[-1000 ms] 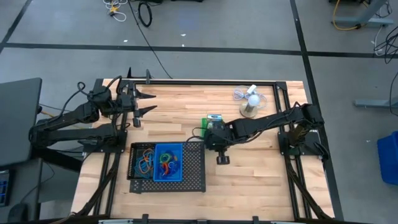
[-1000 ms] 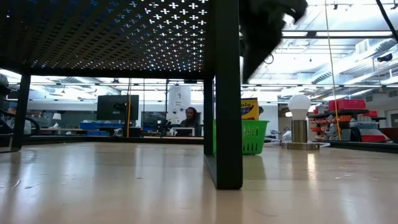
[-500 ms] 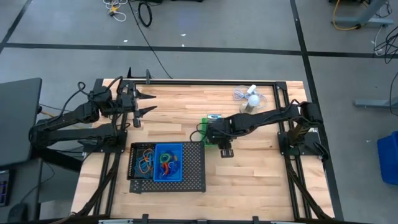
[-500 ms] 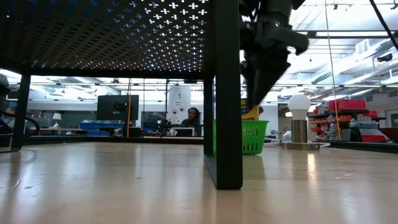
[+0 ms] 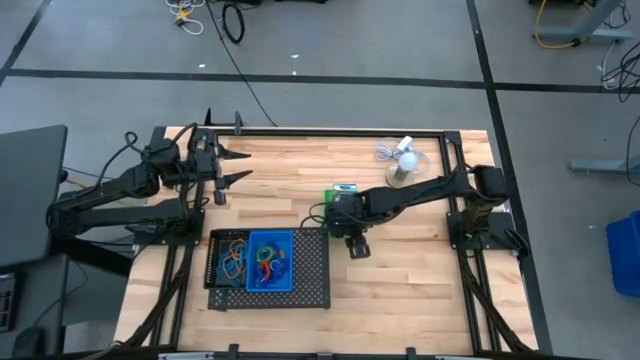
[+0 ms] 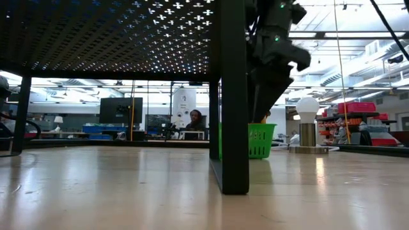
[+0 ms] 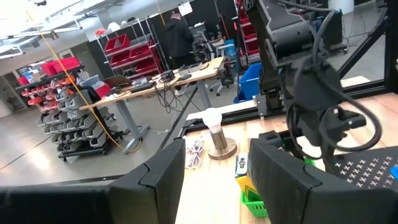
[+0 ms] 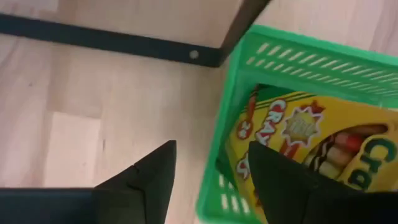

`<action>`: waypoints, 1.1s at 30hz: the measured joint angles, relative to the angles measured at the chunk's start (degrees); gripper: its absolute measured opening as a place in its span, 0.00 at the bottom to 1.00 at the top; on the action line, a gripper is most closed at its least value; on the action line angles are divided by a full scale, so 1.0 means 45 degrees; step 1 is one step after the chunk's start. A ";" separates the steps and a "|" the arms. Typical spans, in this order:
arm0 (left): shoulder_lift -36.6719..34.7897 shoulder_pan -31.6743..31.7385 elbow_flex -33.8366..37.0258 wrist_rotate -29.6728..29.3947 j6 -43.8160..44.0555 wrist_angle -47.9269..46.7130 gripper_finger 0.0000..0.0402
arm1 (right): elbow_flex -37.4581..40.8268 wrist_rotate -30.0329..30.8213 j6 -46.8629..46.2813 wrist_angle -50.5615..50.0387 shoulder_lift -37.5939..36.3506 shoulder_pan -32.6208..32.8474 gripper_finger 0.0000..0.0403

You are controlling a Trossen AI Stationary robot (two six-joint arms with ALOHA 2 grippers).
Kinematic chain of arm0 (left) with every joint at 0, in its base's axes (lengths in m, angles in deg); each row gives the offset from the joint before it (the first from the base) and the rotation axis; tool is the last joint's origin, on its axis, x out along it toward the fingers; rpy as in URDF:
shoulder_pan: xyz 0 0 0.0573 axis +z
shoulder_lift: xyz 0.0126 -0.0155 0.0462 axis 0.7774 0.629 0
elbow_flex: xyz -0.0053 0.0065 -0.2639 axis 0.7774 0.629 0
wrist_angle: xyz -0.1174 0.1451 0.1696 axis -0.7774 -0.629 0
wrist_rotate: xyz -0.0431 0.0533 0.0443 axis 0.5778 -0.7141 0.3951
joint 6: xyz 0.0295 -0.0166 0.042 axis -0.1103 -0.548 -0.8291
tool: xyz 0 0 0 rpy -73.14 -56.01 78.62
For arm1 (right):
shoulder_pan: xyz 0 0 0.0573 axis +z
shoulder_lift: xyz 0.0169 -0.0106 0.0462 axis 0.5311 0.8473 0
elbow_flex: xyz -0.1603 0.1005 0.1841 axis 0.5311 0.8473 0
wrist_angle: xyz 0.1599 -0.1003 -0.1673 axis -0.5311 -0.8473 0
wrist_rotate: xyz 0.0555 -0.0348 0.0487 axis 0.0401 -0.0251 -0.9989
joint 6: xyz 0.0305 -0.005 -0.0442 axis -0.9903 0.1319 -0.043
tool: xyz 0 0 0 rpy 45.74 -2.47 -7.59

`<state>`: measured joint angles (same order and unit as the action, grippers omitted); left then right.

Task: Pick & Place Office Desk Supplies
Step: Put the green bin with the crayon boxes on the shelf

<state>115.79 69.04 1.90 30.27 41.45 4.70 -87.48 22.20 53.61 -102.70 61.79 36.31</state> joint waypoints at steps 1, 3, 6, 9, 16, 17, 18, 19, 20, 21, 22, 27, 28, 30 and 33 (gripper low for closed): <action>0.0000 0.0000 -0.0006 -0.0013 0.0010 -0.0026 0.47 | 0.0000 -0.0078 0.0077 0.0083 0.0114 -0.0019 0.51; 0.0000 0.0000 -0.0004 -0.0032 0.0030 -0.0071 0.47 | 0.0003 -0.0087 0.0148 0.0154 0.0307 -0.0013 0.50; 0.0000 0.0000 -0.0002 -0.0037 0.0035 -0.0061 0.47 | 0.0005 -0.0139 0.0174 0.0278 0.0625 -0.0045 0.49; 0.0000 0.0000 -0.0001 -0.0042 0.0040 -0.0066 0.47 | -0.0029 -0.0052 0.0260 0.0425 0.0814 -0.0140 0.49; 0.0000 0.0000 -0.0006 -0.0047 0.0044 -0.0066 0.47 | -0.0010 0.0152 0.0119 0.0789 0.0851 -0.0417 0.46; 0.0000 0.0000 -0.0004 -0.0056 0.0042 -0.0071 0.47 | 0.0043 0.0156 0.0115 0.0866 0.0898 -0.0432 0.44; 0.0000 0.0000 -0.0001 -0.0061 0.0044 -0.0067 0.47 | 0.0129 0.0162 0.0077 0.1084 0.0950 -0.0432 0.42; 0.0000 0.0000 -0.0006 -0.0061 0.0044 -0.0065 0.47 | 0.0271 0.0189 0.0077 0.1220 0.0955 -0.0432 0.40; 0.0000 0.0000 -0.0001 -0.0061 0.0042 -0.0071 0.47 | 0.0397 0.0225 0.0082 0.1288 0.0960 -0.0432 0.38; 0.0000 0.0000 -0.0001 -0.0061 0.0044 -0.0064 0.47 | 0.0505 0.0249 0.0082 0.1387 0.0960 -0.0435 0.36; 0.0000 0.0000 -0.0001 -0.0061 0.0044 -0.0063 0.47 | 0.0605 0.0250 0.0068 0.1494 0.0957 -0.0437 0.33; 0.0000 0.0000 -0.0005 -0.0061 0.0036 -0.0061 0.47 | 0.0695 0.0214 -0.0372 0.1452 0.0984 -0.0437 0.14; 0.0000 0.0000 -0.0001 -0.0061 0.0030 -0.0061 0.47 | 0.0695 0.0212 -0.0375 0.1386 0.0984 -0.0437 0.09; 0.0000 0.0002 -0.0001 -0.0061 0.0028 -0.0061 0.47 | 0.0699 0.0259 -0.0346 0.1282 0.0989 -0.0437 0.03; 0.0000 0.0000 -0.0001 -0.0061 0.0040 -0.0061 0.47 | 0.0704 0.0269 -0.0330 0.1260 0.1004 -0.0437 0.04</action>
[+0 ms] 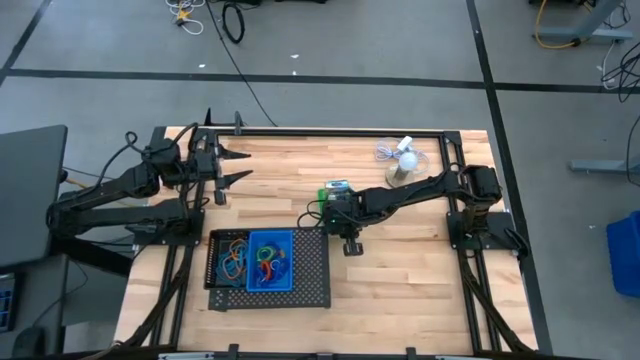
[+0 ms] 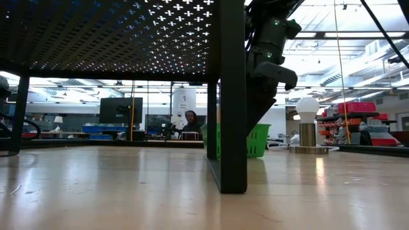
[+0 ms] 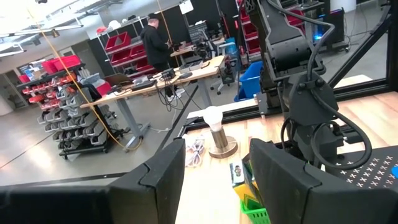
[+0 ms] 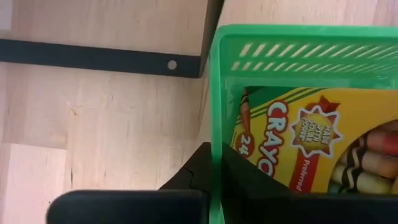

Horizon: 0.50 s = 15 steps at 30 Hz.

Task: Pick & Place Office Desk Supplies
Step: Put the green bin with the crayon boxes on the shelf

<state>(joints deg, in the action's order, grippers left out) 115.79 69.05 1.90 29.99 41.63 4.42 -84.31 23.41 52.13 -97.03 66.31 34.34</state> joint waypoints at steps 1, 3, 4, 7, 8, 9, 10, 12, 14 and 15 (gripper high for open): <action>0.0000 0.0004 0.0000 0.0000 0.0000 0.0000 0.47 | 0.0000 0.0000 0.0010 -0.0024 0.0000 0.0000 0.04; 0.0000 0.0002 0.0000 0.0000 0.0000 0.0000 0.47 | 0.0000 0.0010 -0.0004 -0.0086 0.0000 0.0002 0.02; 0.0000 0.0000 0.0000 0.0000 0.0004 0.0000 0.47 | 0.0000 0.0012 -0.0008 -0.0096 0.0000 0.0014 0.02; 0.0000 0.0000 0.0000 0.0000 0.0004 -0.0004 0.47 | 0.0010 0.0147 -0.0124 -0.0106 -0.0059 0.0127 0.02; 0.0000 0.0004 0.0000 0.0000 0.0000 0.0000 0.47 | 0.0015 0.0253 -0.0180 -0.0138 -0.0096 0.0182 0.02; 0.0000 0.0000 0.0000 0.0000 0.0000 -0.0005 0.47 | 0.0023 0.0361 -0.0276 -0.0160 -0.0177 0.0228 0.02; 0.0000 0.0000 0.0000 0.0000 0.0005 -0.0003 0.47 | 0.0031 0.0458 -0.0352 -0.0180 -0.0268 0.0270 0.02; 0.0000 0.0000 0.0000 0.0000 0.0003 0.0000 0.47 | 0.0057 0.0598 -0.0414 -0.0300 -0.0472 0.0371 0.02; 0.0000 0.0002 0.0000 0.0000 0.0005 -0.0003 0.47 | 0.0121 0.0887 -0.0546 -0.0599 -0.0655 0.0487 0.02; 0.0000 0.0003 0.0000 0.0000 0.0005 0.0000 0.47 | 0.0117 0.1021 -0.0647 -0.0697 -0.0731 0.0536 0.02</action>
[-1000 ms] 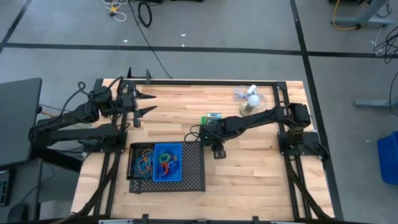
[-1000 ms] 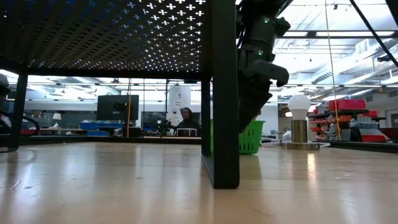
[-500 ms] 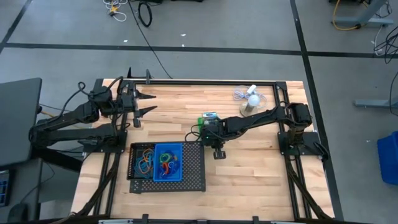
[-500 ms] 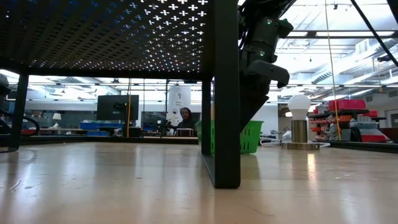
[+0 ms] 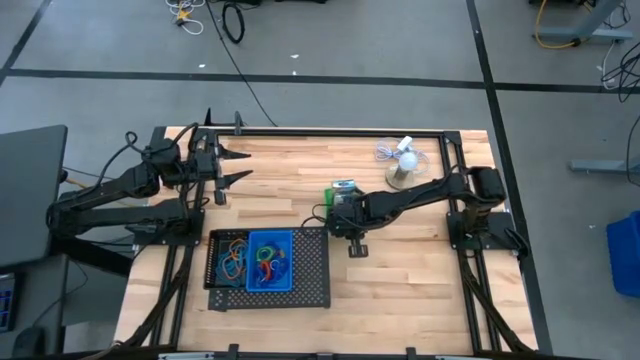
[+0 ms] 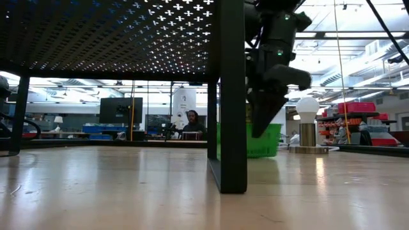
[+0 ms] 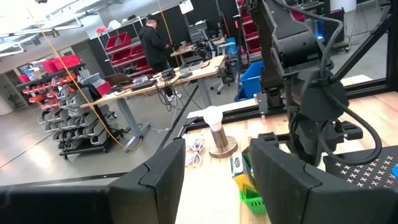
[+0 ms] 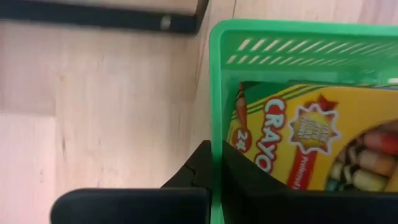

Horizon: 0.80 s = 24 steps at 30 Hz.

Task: Pick & Place Office Desk Supplies
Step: Put the green bin with the crayon boxes on the shelf

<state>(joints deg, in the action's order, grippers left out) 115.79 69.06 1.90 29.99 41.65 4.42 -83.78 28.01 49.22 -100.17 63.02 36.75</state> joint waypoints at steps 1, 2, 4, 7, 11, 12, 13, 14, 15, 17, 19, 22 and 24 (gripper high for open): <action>0.0000 -0.0003 0.0000 0.0000 -0.0001 0.0000 0.47 | 0.0005 0.0048 -0.0091 -0.0213 -0.0059 0.0032 0.02; 0.0000 -0.0003 0.0000 0.0000 0.0000 0.0000 0.47 | 0.0005 0.0168 -0.0157 -0.0332 -0.0093 0.0074 0.02; 0.0000 0.0001 0.0000 0.0000 0.0000 0.0002 0.47 | -0.0023 0.0264 -0.0320 -0.0523 -0.0100 0.0147 0.02; 0.0000 0.0000 0.0000 0.0005 0.0000 0.0005 0.47 | -0.0140 0.0388 -0.0345 -0.0636 -0.0105 0.0276 0.02; 0.0000 0.0001 0.0000 0.0004 0.0000 0.0000 0.47 | -0.0581 0.0874 -0.0486 -0.1170 -0.0116 0.0378 0.02; 0.0000 0.0001 0.0000 0.0005 0.0000 0.0000 0.47 | -0.0720 0.1085 -0.0532 -0.1363 -0.0130 0.0421 0.02; 0.0000 -0.0003 0.0000 0.0005 0.0000 0.0000 0.47 | -0.0838 0.1315 -0.0560 -0.1494 -0.0140 0.0448 0.02; 0.0000 -0.0001 0.0005 0.0003 0.0000 0.0000 0.47 | -0.0929 0.1483 -0.0614 -0.1570 -0.0143 0.0450 0.02; 0.0000 -0.0001 0.0005 0.0005 0.0000 0.0000 0.47 | -0.1009 0.1558 -0.0680 -0.1653 -0.0143 0.0450 0.02; 0.0000 -0.0003 0.0005 0.0005 0.0003 0.0000 0.47 | -0.1106 0.1655 -0.0810 -0.1801 -0.0143 0.0477 0.02; 0.0000 -0.0002 0.0010 0.0005 0.0005 -0.0005 0.47 | -0.1117 0.1841 -0.0868 -0.1806 -0.0143 0.0535 0.02; 0.0000 -0.0003 0.0010 0.0005 0.0005 -0.0005 0.47 | -0.1117 0.1940 -0.1037 -0.1806 -0.0148 0.0659 0.02; 0.0000 -0.0002 0.0010 0.0005 0.0005 -0.0008 0.47 | -0.1117 0.2264 -0.1250 -0.1818 -0.0148 0.0840 0.02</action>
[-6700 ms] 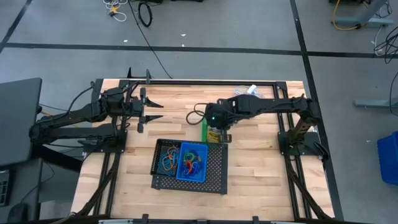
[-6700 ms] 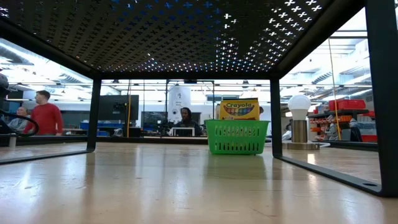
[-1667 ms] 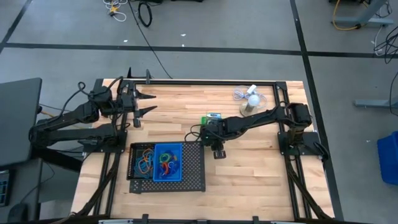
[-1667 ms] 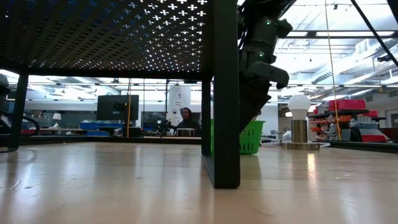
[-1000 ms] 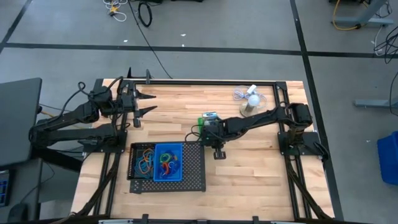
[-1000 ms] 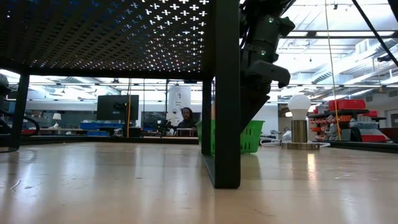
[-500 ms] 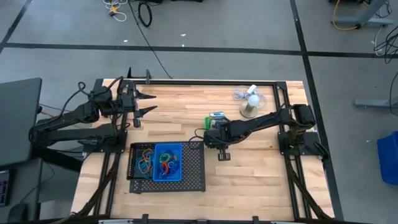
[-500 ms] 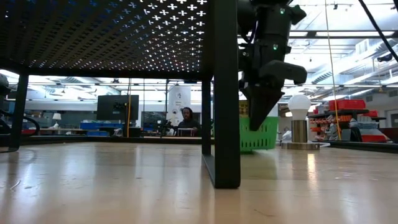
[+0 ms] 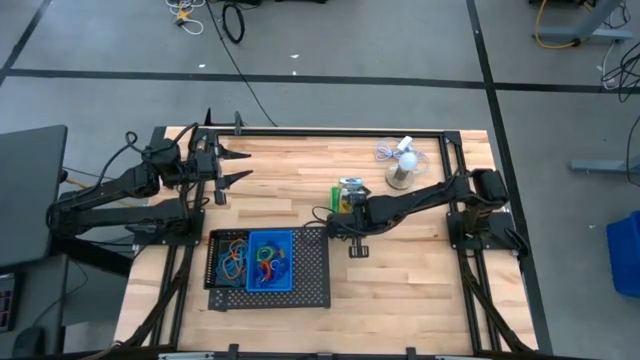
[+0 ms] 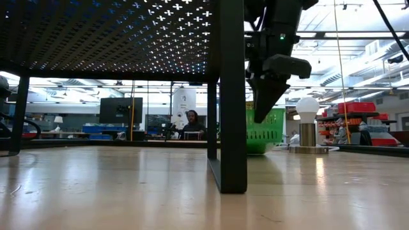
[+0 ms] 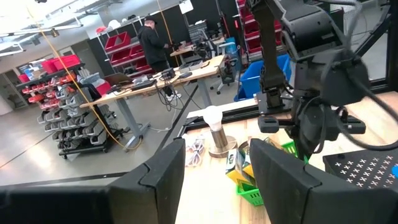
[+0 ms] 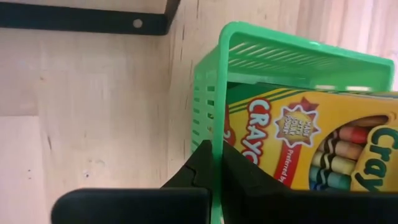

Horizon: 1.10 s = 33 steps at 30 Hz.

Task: Pick & Place Office Desk Supplies
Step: Put the green bin with the crayon boxes on the shelf

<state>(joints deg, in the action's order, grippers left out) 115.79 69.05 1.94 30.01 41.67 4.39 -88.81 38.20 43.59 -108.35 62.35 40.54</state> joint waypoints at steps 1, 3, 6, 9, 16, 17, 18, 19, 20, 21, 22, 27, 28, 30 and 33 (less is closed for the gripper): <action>0.0000 -0.0001 0.0000 0.0000 0.0000 -0.0001 0.47 | 0.0000 0.0139 -0.0106 -0.0055 -0.0005 0.0115 0.02; 0.0000 0.0003 0.0000 0.0000 -0.0005 -0.0001 0.47 | 0.0000 0.0318 -0.0389 -0.0143 -0.0005 0.0369 0.02; 0.0000 0.0004 0.0000 0.0000 -0.0005 -0.0001 0.47 | 0.0008 0.0417 -0.0768 -0.0139 -0.0005 0.0806 0.02; 0.0000 0.0001 0.0000 0.0000 -0.0001 0.0002 0.47 | 0.0019 0.0198 -0.1234 -0.0318 -0.0011 0.1286 0.02; 0.0000 -0.0001 0.0000 0.0007 0.0000 0.0003 0.47 | 0.0019 -0.1928 -0.2445 -0.0281 -0.0034 0.2560 0.02; 0.0000 -0.0001 0.0000 0.0014 0.0000 0.0003 0.47 | 0.0019 -0.2101 -0.2552 -0.0268 -0.0034 0.2709 0.02; 0.0000 -0.0001 0.0000 0.0015 0.0000 0.0003 0.47 | 0.0019 -0.2190 -0.2684 -0.0233 -0.0034 0.2838 0.02; 0.0000 0.0000 0.0000 0.0015 0.0000 0.0003 0.47 | 0.0019 -0.2236 -0.2760 -0.0172 -0.0034 0.2926 0.02; 0.0000 -0.0001 0.0000 0.0015 0.0000 0.0003 0.47 | 0.0019 -0.2424 -0.2801 -0.0134 -0.0034 0.2966 0.02; 0.0000 -0.0001 0.0000 0.0026 0.0000 0.0011 0.47 | 0.0019 -0.2702 -0.2787 -0.0084 -0.0034 0.2971 0.02; 0.0000 0.0001 0.0000 0.0066 0.0000 0.0013 0.47 | 0.0019 -0.2945 -0.2774 -0.0026 -0.0020 0.2965 0.04; 0.0000 -0.0001 0.0000 0.0136 0.0047 0.0008 0.47 | 0.0024 -0.3959 -0.2089 0.0208 0.0086 0.2781 0.20; 0.0000 -0.0001 0.0000 0.0136 0.0057 0.0003 0.47 | 0.0024 -0.4140 -0.1908 0.0352 0.0143 0.2733 0.23; 0.0000 0.0000 0.0000 0.0136 0.0063 0.0003 0.47 | 0.0043 -0.4328 -0.1777 0.0471 0.0215 0.2681 0.28; 0.0003 0.0004 0.0000 0.0141 0.0071 -0.0006 0.47 | 0.0100 -0.4452 -0.1738 0.0832 0.0397 0.2558 0.33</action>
<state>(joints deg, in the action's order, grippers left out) 115.80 69.07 1.94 30.65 41.99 4.36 -88.36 18.16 35.77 -104.61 64.14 52.04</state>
